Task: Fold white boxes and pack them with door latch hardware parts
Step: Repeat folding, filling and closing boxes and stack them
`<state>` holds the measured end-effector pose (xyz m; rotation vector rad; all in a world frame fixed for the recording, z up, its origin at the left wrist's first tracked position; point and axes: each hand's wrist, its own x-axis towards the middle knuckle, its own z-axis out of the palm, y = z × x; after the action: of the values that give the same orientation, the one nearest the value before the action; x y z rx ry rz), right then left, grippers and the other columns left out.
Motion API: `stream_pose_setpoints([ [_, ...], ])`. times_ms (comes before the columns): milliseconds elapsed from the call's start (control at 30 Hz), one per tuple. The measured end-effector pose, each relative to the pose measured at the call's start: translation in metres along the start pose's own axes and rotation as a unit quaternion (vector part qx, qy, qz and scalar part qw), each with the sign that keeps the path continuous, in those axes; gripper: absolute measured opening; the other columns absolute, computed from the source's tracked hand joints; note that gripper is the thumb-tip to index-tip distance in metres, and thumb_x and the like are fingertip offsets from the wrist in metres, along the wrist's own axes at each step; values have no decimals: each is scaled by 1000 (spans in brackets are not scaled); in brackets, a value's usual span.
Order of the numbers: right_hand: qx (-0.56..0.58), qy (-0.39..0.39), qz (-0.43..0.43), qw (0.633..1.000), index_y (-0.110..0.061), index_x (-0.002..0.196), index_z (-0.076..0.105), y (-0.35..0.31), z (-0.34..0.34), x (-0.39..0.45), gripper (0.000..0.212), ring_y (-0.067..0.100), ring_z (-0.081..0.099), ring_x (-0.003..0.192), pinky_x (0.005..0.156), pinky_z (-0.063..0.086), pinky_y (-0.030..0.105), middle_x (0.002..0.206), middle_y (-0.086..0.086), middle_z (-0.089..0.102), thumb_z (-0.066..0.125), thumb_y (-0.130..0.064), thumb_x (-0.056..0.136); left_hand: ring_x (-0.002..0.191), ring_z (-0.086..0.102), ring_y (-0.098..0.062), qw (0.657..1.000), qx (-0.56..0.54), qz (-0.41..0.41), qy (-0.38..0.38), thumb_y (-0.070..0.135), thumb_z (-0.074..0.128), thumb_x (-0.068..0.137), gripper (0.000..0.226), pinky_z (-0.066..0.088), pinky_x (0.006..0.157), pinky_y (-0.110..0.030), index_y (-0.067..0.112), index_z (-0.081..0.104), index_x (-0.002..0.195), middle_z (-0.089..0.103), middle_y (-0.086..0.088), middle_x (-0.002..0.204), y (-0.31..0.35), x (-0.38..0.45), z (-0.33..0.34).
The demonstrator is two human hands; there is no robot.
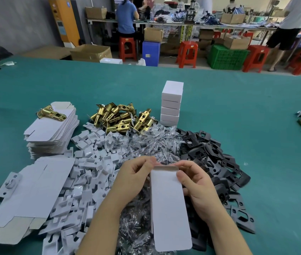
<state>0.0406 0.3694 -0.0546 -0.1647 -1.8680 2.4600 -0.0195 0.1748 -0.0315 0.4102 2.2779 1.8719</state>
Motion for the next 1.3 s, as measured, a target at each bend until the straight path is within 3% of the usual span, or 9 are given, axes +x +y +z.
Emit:
stream_pose_setpoints([
  [133,-3,-14,-7,1000,-18,103,75,-1,2,-2,16,8,66,67,50,52,21,102,7,71,74,-22,88,67,56,-16,1000,-19,-10,-18,62,65,85,40,43,63,-29,23,76,88,66,-16,81,0,-1,-2],
  [233,-8,-19,-14,1000,-19,92,75,-2,4,-3,2,13,70,80,55,55,23,114,6,74,75,-21,91,77,64,-27,999,-5,-30,-44,44,67,87,19,47,67,-33,31,78,95,73,-2,85,-2,0,-2],
  [367,-23,-8,-10,1000,-20,84,73,-2,7,-2,6,21,71,92,60,58,29,122,3,74,70,-26,86,91,70,-23,997,20,-36,-57,25,65,97,23,53,74,-33,42,80,101,78,10,96,-2,0,0],
  [500,-11,0,-13,1000,-29,107,78,-4,7,-3,21,21,71,98,66,58,28,125,2,72,67,-29,90,85,70,-6,1000,7,-15,-8,18,68,96,31,51,66,-16,47,79,97,78,15,94,2,-2,0],
  [733,31,-57,21,998,-40,128,69,-10,11,-5,45,21,74,98,72,59,29,121,9,75,76,-31,84,90,68,-22,997,-58,4,41,13,68,96,27,53,71,-29,36,82,97,77,8,98,1,-1,-1],
  [833,19,-54,30,998,-38,124,73,-12,8,-6,42,22,74,96,72,59,30,118,11,76,76,-26,84,94,64,-30,998,-52,-1,19,20,69,95,20,50,75,-33,35,81,98,75,8,100,1,-2,-1],
  [967,1,-94,31,995,-31,127,73,-9,8,-7,42,22,72,98,79,58,31,118,13,75,76,-30,86,104,69,-5,996,-45,-12,-74,47,69,90,20,54,79,-23,41,79,107,73,17,115,6,-5,0],
  [1067,-9,-103,31,994,-33,130,70,-8,9,-7,44,22,72,99,80,58,32,120,12,75,75,-33,86,104,69,-2,997,-40,-9,-66,42,69,94,16,54,76,-16,42,79,107,73,20,116,6,-6,0],
  [1300,6,-146,48,988,-29,140,64,-8,3,-6,48,27,72,102,79,59,35,128,16,71,72,-27,93,102,72,-14,996,-44,-44,-63,41,66,97,18,58,85,-36,39,78,111,76,13,113,4,-4,-5],
])
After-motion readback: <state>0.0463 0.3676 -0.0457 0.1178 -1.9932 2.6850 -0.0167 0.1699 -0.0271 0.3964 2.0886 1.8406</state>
